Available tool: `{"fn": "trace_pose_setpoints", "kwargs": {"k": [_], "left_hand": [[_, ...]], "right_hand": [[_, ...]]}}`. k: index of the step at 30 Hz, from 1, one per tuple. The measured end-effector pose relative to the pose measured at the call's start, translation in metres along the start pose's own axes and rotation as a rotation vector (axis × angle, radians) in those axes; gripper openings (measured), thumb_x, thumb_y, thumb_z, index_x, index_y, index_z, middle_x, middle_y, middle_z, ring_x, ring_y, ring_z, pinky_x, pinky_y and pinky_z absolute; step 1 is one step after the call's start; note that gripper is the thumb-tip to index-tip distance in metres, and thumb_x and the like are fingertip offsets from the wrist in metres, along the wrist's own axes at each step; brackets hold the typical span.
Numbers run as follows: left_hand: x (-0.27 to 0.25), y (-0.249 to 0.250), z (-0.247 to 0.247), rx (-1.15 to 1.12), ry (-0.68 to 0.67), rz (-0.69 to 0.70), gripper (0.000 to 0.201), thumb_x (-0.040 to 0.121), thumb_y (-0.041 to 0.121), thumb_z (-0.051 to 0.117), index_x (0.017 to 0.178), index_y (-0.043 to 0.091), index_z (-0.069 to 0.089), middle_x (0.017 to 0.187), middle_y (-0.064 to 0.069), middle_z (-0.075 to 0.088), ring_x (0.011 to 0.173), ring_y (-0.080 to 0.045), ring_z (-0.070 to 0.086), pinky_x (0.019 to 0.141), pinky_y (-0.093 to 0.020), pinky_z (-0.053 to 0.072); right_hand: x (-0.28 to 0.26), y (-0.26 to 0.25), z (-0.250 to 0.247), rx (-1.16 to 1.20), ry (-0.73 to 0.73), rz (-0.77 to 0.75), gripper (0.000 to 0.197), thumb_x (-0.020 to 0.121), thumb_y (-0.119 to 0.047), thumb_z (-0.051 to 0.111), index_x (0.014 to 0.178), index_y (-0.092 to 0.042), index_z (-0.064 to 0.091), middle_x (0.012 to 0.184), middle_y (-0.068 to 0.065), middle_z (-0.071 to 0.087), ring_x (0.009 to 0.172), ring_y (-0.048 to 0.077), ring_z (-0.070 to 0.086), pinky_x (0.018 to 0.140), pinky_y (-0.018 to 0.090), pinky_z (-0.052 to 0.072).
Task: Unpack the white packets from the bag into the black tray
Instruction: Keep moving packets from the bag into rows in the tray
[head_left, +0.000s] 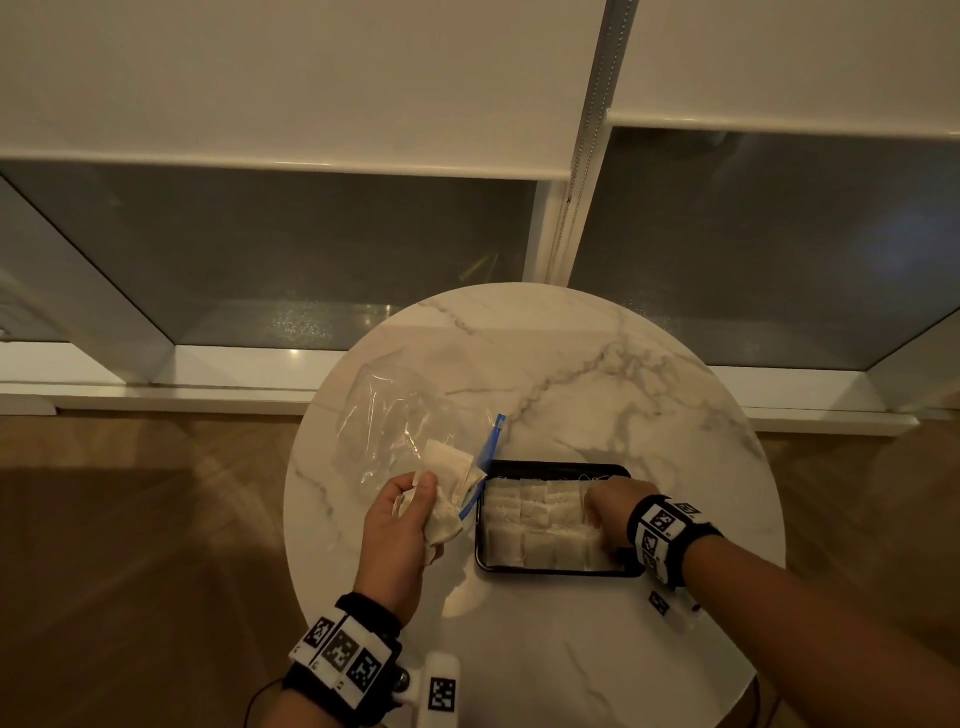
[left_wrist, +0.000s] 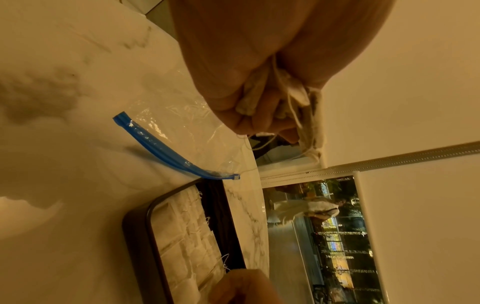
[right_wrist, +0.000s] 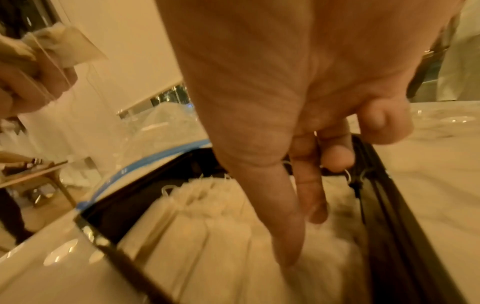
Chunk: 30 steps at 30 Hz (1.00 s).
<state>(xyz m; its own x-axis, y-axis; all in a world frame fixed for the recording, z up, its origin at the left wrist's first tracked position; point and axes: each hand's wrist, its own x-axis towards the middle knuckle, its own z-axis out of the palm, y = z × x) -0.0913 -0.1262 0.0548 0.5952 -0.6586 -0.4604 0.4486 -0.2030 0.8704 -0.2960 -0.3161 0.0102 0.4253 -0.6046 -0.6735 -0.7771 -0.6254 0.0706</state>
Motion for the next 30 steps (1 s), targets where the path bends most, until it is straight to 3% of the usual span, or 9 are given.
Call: {"fn": "trace_pose_setpoints", "kwargs": {"k": [3, 5, 9, 12, 15, 18, 22, 27, 30], "left_hand": [[-0.004, 0.002, 0.006, -0.028, -0.035, -0.022, 0.022, 0.097, 0.032, 0.061, 0.105, 0.012, 0.063, 0.074, 0.001, 0.066, 0.058, -0.011, 0.055, 0.05, -0.027, 0.041], [-0.005, 0.003, 0.011, -0.049, -0.069, -0.038, 0.02, 0.097, 0.031, 0.062, 0.102, 0.012, 0.063, 0.075, -0.002, 0.065, 0.058, -0.013, 0.056, 0.047, -0.026, 0.04], [-0.009, 0.003, 0.019, 0.027, -0.126, -0.007, 0.018, 0.096, 0.03, 0.063, 0.097, 0.012, 0.065, 0.075, -0.004, 0.063, 0.06, -0.016, 0.054, 0.05, -0.028, 0.038], [-0.012, 0.003, 0.022, 0.082, -0.174, 0.019, 0.016, 0.096, 0.031, 0.064, 0.096, 0.015, 0.069, 0.081, -0.011, 0.069, 0.066, -0.021, 0.06, 0.058, -0.035, 0.043], [-0.017, 0.004, 0.024, 0.114, -0.197, 0.048, 0.01, 0.095, 0.026, 0.066, 0.098, 0.018, 0.072, 0.087, -0.015, 0.072, 0.072, -0.025, 0.065, 0.064, -0.04, 0.048], [-0.021, 0.005, 0.023, 0.132, -0.207, 0.077, 0.01, 0.094, 0.019, 0.067, 0.1, 0.012, 0.07, 0.085, -0.011, 0.074, 0.072, -0.02, 0.068, 0.058, -0.032, 0.052], [-0.023, 0.004, 0.018, 0.114, -0.201, 0.075, 0.008, 0.094, 0.013, 0.067, 0.092, 0.006, 0.07, 0.074, -0.002, 0.067, 0.06, -0.008, 0.059, 0.048, -0.02, 0.044], [-0.023, 0.001, 0.02, 0.079, -0.19, 0.037, 0.009, 0.094, 0.012, 0.066, 0.099, 0.006, 0.071, 0.082, -0.006, 0.071, 0.068, -0.013, 0.066, 0.053, -0.024, 0.05], [-0.023, 0.001, 0.017, 0.074, -0.179, 0.01, 0.011, 0.094, 0.016, 0.066, 0.1, 0.01, 0.074, 0.083, -0.007, 0.073, 0.069, -0.015, 0.066, 0.053, -0.027, 0.051]], "right_hand": [[-0.009, -0.005, -0.017, 0.29, 0.179, -0.003, 0.006, 0.083, -0.032, 0.068, 0.084, -0.027, 0.064, 0.087, -0.005, 0.064, 0.078, 0.014, 0.061, 0.069, 0.028, 0.053], [-0.018, -0.017, -0.03, 0.704, 0.373, -0.07, 0.019, 0.087, -0.036, 0.066, 0.072, -0.024, 0.062, 0.068, -0.008, 0.06, 0.063, 0.009, 0.056, 0.059, 0.024, 0.047], [-0.058, -0.055, -0.062, 1.34, 0.465, -0.335, 0.017, 0.089, -0.029, 0.068, 0.08, -0.015, 0.07, 0.071, -0.001, 0.065, 0.063, 0.003, 0.055, 0.059, 0.017, 0.046], [-0.065, -0.07, -0.065, 1.321, 0.394, -0.42, 0.011, 0.083, -0.03, 0.075, 0.089, -0.021, 0.074, 0.084, 0.009, 0.07, 0.07, 0.007, 0.058, 0.069, 0.027, 0.052], [-0.065, -0.077, -0.06, 1.357, 0.409, -0.411, 0.004, 0.082, -0.021, 0.077, 0.081, -0.018, 0.075, 0.081, 0.012, 0.07, 0.069, 0.013, 0.06, 0.07, 0.033, 0.054], [-0.069, -0.078, -0.06, 1.47, 0.424, -0.371, 0.004, 0.082, -0.015, 0.077, 0.079, -0.013, 0.076, 0.078, 0.008, 0.072, 0.07, 0.016, 0.066, 0.069, 0.032, 0.057], [-0.071, -0.075, -0.058, 1.642, 0.37, -0.274, 0.007, 0.086, -0.012, 0.072, 0.081, -0.009, 0.075, 0.075, 0.006, 0.071, 0.067, 0.015, 0.063, 0.061, 0.027, 0.05], [-0.07, -0.08, -0.055, 1.794, 0.284, -0.242, 0.012, 0.087, -0.011, 0.07, 0.09, 0.0, 0.071, 0.085, 0.018, 0.073, 0.075, 0.026, 0.067, 0.073, 0.04, 0.056], [-0.071, -0.078, -0.054, 1.796, 0.307, -0.201, 0.012, 0.088, -0.015, 0.069, 0.092, -0.003, 0.071, 0.084, 0.014, 0.073, 0.072, 0.023, 0.067, 0.063, 0.036, 0.054]]}}
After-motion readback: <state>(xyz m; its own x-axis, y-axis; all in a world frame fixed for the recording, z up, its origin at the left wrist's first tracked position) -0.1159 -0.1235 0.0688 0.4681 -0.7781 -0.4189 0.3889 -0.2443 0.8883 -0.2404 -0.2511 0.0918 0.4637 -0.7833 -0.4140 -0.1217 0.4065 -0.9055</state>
